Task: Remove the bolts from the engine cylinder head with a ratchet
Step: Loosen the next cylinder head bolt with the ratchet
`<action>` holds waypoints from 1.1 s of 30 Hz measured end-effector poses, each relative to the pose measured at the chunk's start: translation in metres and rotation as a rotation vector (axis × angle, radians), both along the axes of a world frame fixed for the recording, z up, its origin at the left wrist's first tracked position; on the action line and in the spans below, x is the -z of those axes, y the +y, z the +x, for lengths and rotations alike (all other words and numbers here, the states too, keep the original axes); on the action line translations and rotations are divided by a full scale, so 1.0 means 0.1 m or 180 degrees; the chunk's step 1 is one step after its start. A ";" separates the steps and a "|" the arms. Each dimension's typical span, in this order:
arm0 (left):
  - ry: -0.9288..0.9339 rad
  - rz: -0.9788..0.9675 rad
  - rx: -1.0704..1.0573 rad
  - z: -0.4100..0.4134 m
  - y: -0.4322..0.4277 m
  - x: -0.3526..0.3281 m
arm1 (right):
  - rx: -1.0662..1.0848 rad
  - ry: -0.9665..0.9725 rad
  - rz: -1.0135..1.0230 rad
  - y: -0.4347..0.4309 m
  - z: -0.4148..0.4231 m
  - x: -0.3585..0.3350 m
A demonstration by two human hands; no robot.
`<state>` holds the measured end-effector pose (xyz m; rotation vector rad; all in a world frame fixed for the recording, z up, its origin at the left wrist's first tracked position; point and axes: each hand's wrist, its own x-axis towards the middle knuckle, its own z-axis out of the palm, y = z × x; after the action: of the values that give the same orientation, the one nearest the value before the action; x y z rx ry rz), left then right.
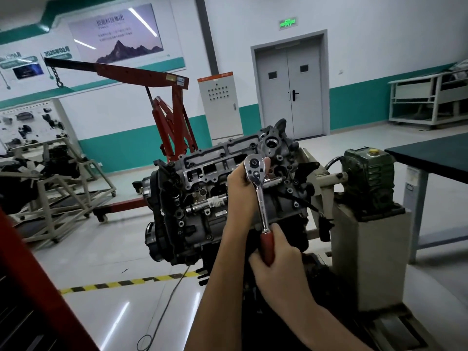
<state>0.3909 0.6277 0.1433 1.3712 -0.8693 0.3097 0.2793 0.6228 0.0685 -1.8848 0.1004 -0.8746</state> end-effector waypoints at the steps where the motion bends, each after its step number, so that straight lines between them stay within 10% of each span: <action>1: 0.0004 0.0036 -0.0019 0.01 0.02 -0.01 | -0.0081 0.0096 -0.0035 -0.02 -0.01 -0.03; 9: -0.0133 0.0347 -0.0030 0.06 0.04 -0.08 | -0.0022 0.0948 -0.2360 -1.39 -0.30 -0.77; 18: -0.0005 -0.0056 -0.0147 0.01 -0.05 -0.02 | -0.0060 0.0188 -0.0098 -0.17 -0.04 0.00; 28: -0.0283 0.0243 0.0004 0.05 0.08 -0.10 | -0.0036 0.1071 -0.2661 -1.46 -0.24 -0.94; 33: -0.0105 -0.0045 -0.0128 0.00 0.03 -0.02 | 0.0017 0.0511 -0.1418 -0.88 -0.26 -0.37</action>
<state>0.3910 0.6304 0.1455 1.3750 -0.8662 0.3698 0.2529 0.5352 0.1059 -2.3712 0.0070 -0.7926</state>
